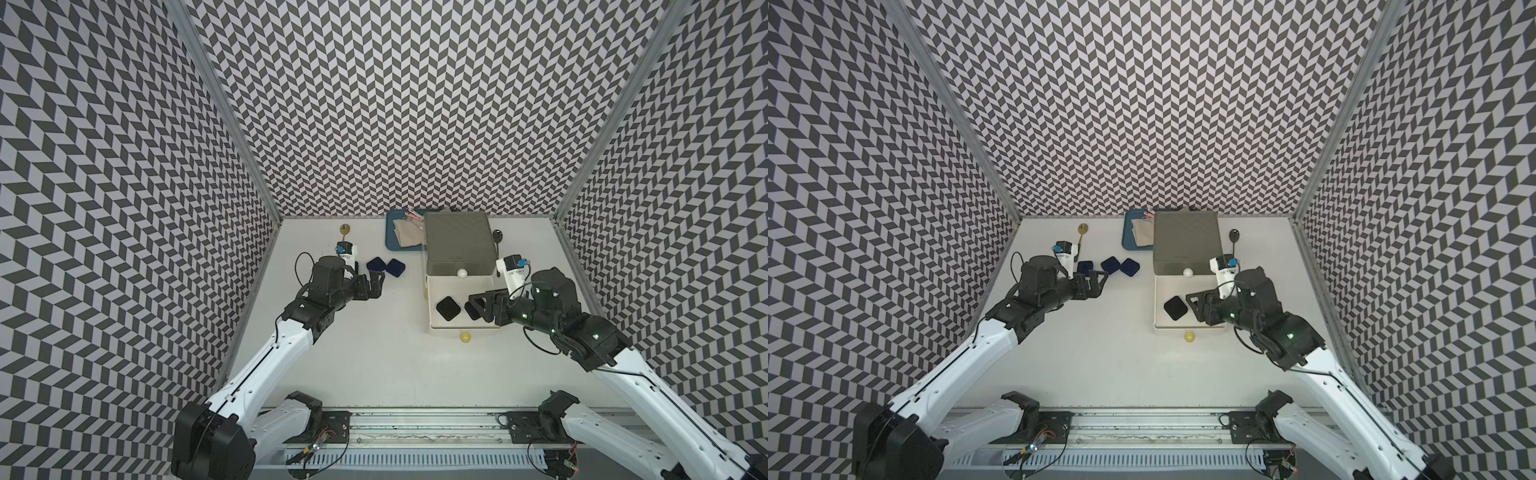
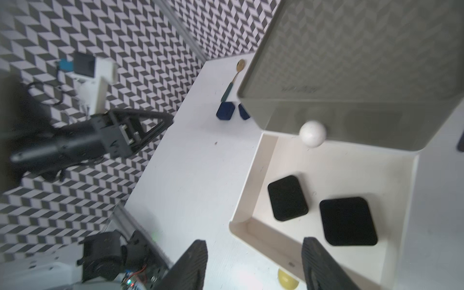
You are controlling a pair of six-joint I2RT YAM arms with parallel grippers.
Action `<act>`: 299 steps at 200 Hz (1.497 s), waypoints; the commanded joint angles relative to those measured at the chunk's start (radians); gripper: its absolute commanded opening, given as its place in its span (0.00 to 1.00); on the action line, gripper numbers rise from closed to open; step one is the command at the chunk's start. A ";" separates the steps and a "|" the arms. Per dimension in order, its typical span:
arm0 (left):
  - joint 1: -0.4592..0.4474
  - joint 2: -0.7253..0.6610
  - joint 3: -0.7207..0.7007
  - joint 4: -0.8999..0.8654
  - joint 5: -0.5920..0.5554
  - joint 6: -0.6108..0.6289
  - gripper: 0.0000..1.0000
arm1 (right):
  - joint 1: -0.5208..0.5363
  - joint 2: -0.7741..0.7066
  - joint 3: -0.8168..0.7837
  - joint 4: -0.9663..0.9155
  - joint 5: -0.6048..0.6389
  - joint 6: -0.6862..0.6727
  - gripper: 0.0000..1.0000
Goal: Place the brooch boxes into the drawer by color
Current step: Close the drawer in the storage box.
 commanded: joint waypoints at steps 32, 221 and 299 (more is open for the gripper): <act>0.050 0.046 0.052 0.005 0.069 -0.003 1.00 | 0.148 -0.067 -0.189 -0.005 0.079 0.166 0.58; 0.082 -0.077 -0.079 -0.007 0.105 0.006 1.00 | 0.262 0.082 -0.327 0.147 0.256 0.282 0.48; 0.096 -0.099 -0.086 -0.009 0.129 0.006 1.00 | 0.263 0.098 -0.359 0.188 0.266 0.297 0.44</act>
